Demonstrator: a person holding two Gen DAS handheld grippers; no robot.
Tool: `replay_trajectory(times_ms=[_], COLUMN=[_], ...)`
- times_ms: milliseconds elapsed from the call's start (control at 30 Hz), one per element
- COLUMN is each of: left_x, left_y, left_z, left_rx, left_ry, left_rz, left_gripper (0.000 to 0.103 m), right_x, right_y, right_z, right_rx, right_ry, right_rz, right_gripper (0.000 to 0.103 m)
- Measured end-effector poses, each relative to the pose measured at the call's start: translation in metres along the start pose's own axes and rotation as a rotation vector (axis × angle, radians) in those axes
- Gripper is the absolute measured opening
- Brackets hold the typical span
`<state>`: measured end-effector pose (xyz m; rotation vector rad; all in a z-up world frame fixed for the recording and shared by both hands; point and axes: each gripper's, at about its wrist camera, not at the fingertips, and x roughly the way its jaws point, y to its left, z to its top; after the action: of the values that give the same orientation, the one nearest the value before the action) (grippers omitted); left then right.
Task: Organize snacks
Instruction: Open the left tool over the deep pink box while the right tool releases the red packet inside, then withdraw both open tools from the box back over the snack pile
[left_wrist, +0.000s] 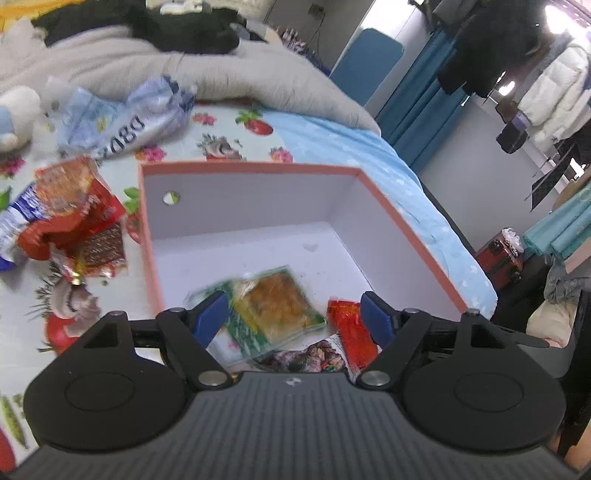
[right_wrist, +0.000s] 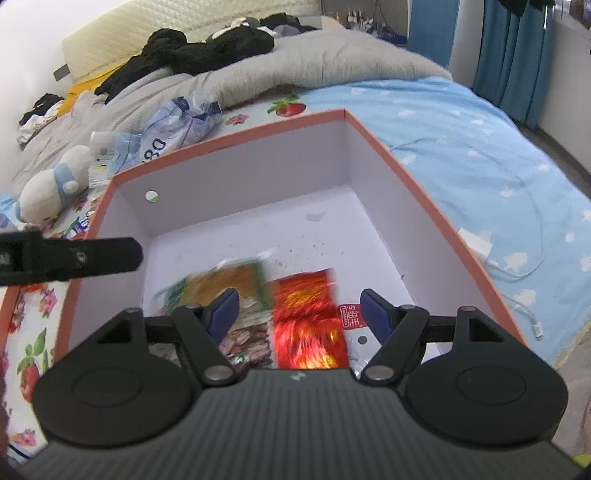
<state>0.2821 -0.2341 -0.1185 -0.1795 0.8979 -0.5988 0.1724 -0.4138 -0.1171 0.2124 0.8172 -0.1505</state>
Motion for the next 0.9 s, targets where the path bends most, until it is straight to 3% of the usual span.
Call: replay_trajectory(times_ms=[567, 900], left_x=[-0.165, -0.253], left_y=[-0.004, 0.013], left_z=[-0.069, -0.115], left_rx=[0.011, -0.056], left_ry=[-0.158, -0.232], left_rz=[0.111, 0.198], left_gripper=[0.082, 0.082], right_x=[-0.111, -0.155], right_y=[0.043, 0.080], right_z=[-0.037, -0.059], right_rx=[-0.027, -0.072], right_ry=[-0.144, -0.182], right_rz=[0.092, 0.175], right_gripper=[0.074, 0.074])
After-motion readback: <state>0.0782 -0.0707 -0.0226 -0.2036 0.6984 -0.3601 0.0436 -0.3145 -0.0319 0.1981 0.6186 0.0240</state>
